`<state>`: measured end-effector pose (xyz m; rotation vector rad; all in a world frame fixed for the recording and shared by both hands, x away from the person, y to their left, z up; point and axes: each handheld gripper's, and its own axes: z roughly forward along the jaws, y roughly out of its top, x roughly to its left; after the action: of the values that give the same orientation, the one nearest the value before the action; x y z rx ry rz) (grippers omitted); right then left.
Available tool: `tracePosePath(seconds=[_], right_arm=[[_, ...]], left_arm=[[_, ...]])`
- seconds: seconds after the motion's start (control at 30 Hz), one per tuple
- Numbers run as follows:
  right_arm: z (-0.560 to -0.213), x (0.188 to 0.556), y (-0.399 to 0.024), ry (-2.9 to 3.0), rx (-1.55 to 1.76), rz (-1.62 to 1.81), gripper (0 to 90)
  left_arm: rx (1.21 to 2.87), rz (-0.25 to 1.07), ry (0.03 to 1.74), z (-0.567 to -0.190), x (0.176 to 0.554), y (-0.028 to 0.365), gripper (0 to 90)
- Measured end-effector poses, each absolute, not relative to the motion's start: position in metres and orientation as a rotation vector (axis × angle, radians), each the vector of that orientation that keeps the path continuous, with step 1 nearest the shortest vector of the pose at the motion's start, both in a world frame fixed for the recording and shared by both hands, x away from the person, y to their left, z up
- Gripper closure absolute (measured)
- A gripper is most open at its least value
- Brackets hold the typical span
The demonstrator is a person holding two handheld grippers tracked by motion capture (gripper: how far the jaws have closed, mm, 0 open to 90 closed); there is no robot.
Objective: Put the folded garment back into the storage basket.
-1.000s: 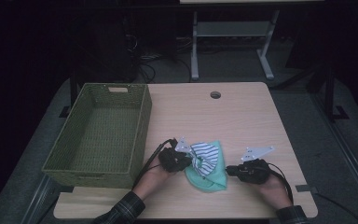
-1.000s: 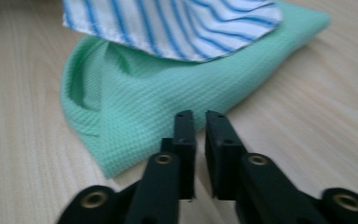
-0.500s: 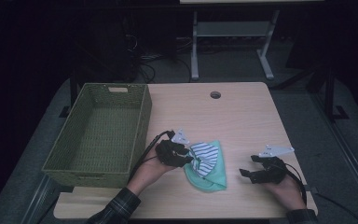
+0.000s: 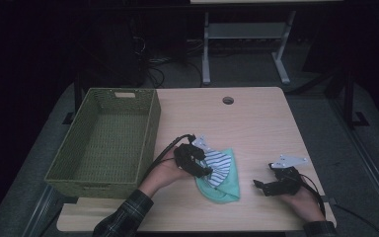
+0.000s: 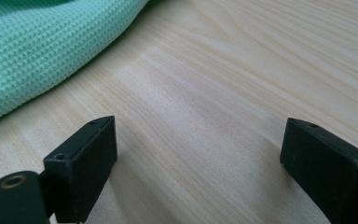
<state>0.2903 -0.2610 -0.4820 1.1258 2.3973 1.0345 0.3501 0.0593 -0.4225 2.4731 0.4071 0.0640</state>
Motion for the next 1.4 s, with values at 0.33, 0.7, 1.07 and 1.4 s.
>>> tracePosePath(seconds=[0.33, 0.7, 1.07, 1.4], right_arm=[[-0.482, 0.29, -0.261, 2.392, 1.126, 1.037, 10.5], [-0.482, 0.29, -0.261, 2.388, 1.132, 1.04, 10.6], [-0.482, 0.29, -0.26, 2.383, 1.137, 1.039, 10.7], [-0.482, 0.29, -0.26, 2.38, 1.143, 1.038, 10.8]], left_arm=[[2.557, 0.049, 0.333, -0.437, 0.347, 0.054, 28.6], [2.632, 0.046, 0.267, -0.452, 0.346, 0.047, 22.2], [2.668, 0.043, 0.26, -0.45, 0.347, 0.043, 25.3], [2.69, 0.041, 0.257, -0.444, 0.344, 0.043, 52.2]])
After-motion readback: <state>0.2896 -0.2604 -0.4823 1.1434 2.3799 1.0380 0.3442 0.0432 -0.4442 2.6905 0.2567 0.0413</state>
